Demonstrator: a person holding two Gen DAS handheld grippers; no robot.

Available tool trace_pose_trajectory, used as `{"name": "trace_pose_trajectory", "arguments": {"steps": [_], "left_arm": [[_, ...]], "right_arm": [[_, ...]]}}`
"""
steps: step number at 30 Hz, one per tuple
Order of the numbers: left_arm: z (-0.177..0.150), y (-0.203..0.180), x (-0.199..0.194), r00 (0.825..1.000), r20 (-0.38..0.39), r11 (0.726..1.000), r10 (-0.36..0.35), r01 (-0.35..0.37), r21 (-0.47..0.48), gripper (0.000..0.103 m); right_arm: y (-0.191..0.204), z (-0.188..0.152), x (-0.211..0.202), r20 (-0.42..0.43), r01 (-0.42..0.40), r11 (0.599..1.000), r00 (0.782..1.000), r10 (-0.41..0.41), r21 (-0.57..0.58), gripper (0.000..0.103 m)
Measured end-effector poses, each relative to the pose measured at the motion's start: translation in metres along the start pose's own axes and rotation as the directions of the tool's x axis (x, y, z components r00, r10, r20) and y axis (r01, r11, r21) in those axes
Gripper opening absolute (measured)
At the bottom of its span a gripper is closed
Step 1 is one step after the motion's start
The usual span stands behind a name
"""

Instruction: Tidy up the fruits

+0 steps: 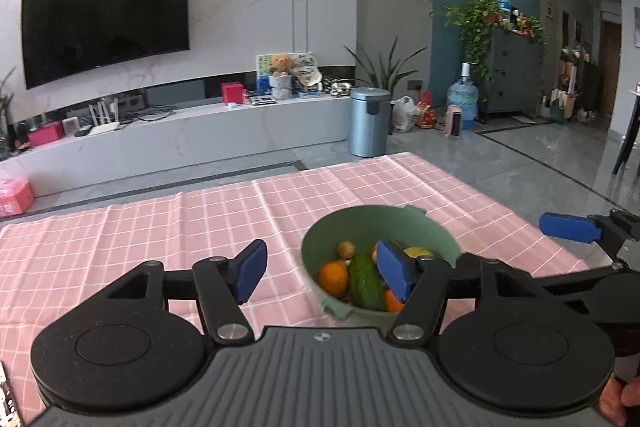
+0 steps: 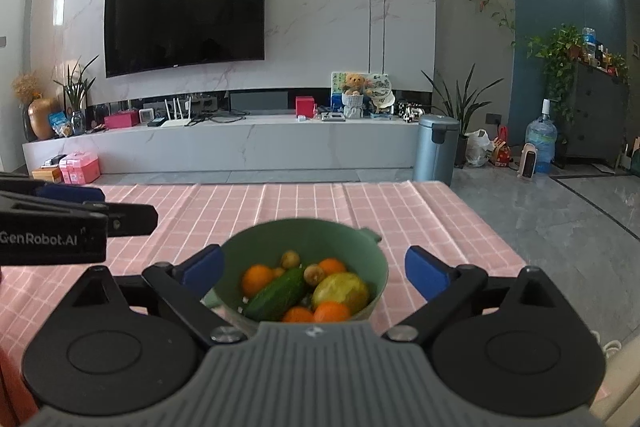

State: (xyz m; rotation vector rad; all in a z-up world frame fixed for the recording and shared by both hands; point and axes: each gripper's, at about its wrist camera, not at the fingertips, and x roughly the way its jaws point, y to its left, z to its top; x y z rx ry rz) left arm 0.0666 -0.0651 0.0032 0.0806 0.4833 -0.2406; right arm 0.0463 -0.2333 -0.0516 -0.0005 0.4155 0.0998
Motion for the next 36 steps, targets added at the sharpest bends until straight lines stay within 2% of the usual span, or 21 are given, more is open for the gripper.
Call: {"name": "trace_pose_trajectory", "arguments": {"steps": [3, 6, 9, 15, 24, 36], "left_arm": [[-0.013, 0.0, -0.005, 0.999, 0.018, 0.999, 0.045, -0.045, 0.009, 0.078], [-0.023, 0.0, -0.003, 0.996, -0.001, 0.995, 0.094, -0.094, 0.014, 0.079], [-0.03, 0.003, 0.001, 0.993, -0.034, 0.994, 0.109, -0.108, 0.025, 0.079], [-0.045, 0.008, 0.005, 0.986, -0.081, 0.99, 0.142, -0.142, 0.009, 0.08], [-0.059, 0.016, 0.01, 0.98, -0.144, 0.99, 0.135, -0.138, -0.008, 0.082], [-0.058, 0.014, 0.012, 0.977, -0.167, 0.991, 0.134, -0.136, -0.002, 0.082]], "right_arm": [[0.002, -0.01, -0.001, -0.028, -0.011, 1.0, 1.0, 0.011, -0.004, 0.094], [0.003, -0.017, 0.0, -0.053, -0.016, 1.0, 0.998, 0.015, -0.02, 0.094], [0.002, -0.021, 0.0, -0.066, -0.023, 0.999, 0.998, 0.021, -0.024, 0.098], [0.004, -0.025, 0.011, -0.095, -0.026, 0.999, 0.995, 0.022, -0.034, 0.098], [0.011, -0.03, 0.03, -0.157, -0.037, 0.998, 0.987, 0.028, -0.054, 0.098], [0.008, -0.032, 0.028, -0.158, -0.033, 0.999, 0.987, 0.028, -0.034, 0.098]]}}
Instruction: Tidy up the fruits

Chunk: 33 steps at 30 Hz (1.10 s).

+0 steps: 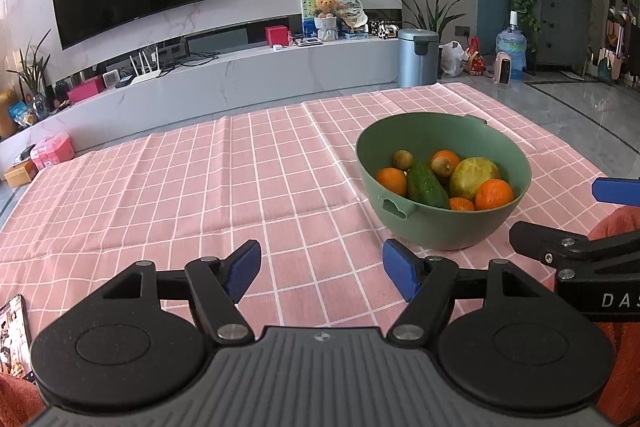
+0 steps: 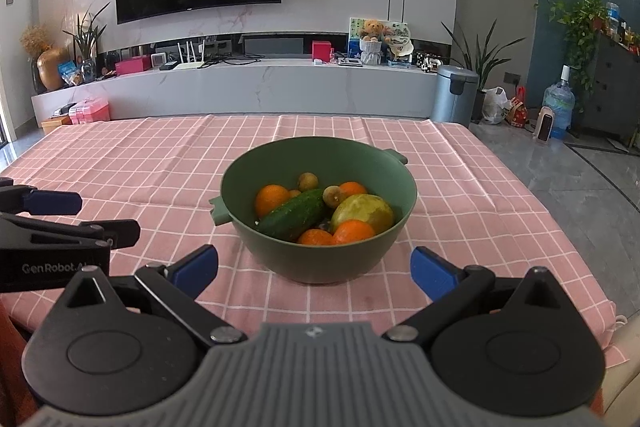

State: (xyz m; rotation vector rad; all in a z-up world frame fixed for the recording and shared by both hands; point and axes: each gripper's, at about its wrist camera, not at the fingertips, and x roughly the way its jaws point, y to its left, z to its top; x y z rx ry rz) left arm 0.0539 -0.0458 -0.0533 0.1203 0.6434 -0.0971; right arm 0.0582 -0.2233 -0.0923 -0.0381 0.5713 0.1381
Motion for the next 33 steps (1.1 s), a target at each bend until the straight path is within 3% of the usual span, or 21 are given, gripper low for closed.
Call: {"name": "trace_pose_trajectory", "arguments": {"steps": [33], "left_arm": [[0.0051, -0.0015, -0.0027, 1.0, -0.009, 1.0, 0.006, -0.006, 0.001, 0.082]], "right_arm": [[-0.0017, -0.0007, -0.0014, 0.003, -0.003, 1.0, 1.0, 0.002, 0.015, 0.098]]}}
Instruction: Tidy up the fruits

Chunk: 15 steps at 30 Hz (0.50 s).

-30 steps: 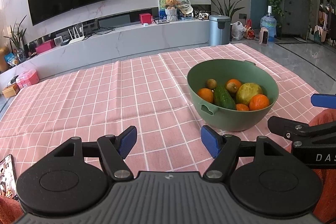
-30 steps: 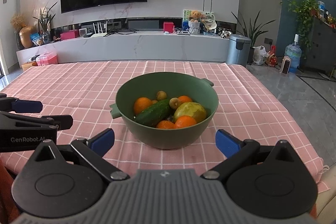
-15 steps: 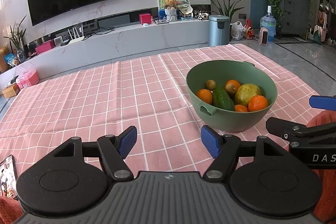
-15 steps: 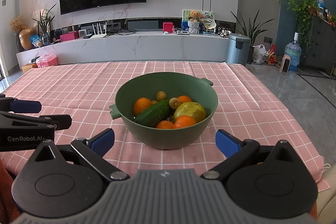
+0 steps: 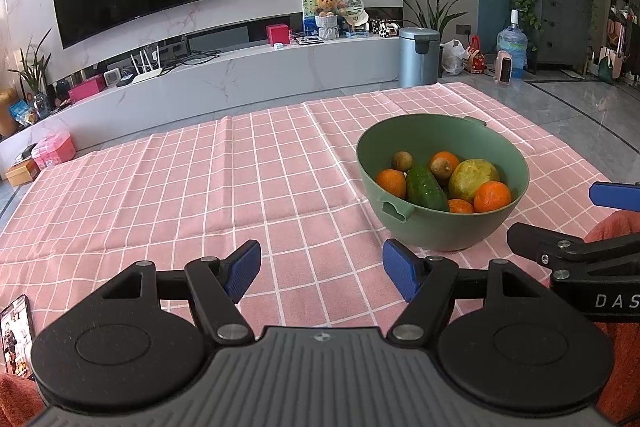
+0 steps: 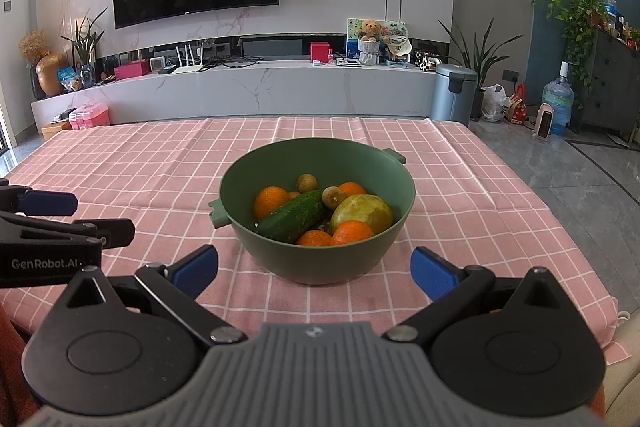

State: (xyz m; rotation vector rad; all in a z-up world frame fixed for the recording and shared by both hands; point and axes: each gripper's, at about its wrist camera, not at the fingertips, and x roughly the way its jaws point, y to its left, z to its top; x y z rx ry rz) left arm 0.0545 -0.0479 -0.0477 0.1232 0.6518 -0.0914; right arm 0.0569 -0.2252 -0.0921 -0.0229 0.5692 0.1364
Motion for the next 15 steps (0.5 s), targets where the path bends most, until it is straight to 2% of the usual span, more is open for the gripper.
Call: {"name": "trace_pose_trajectory", "arguments": {"steps": [15], "left_arm": [[0.0006, 0.0004, -0.0012, 1.0, 0.002, 1.0, -0.001, 0.001, -0.002, 0.082]], "right_arm": [[-0.0003, 0.0004, -0.0001, 0.001, -0.002, 1.0, 1.0, 0.002, 0.001, 0.098]]}}
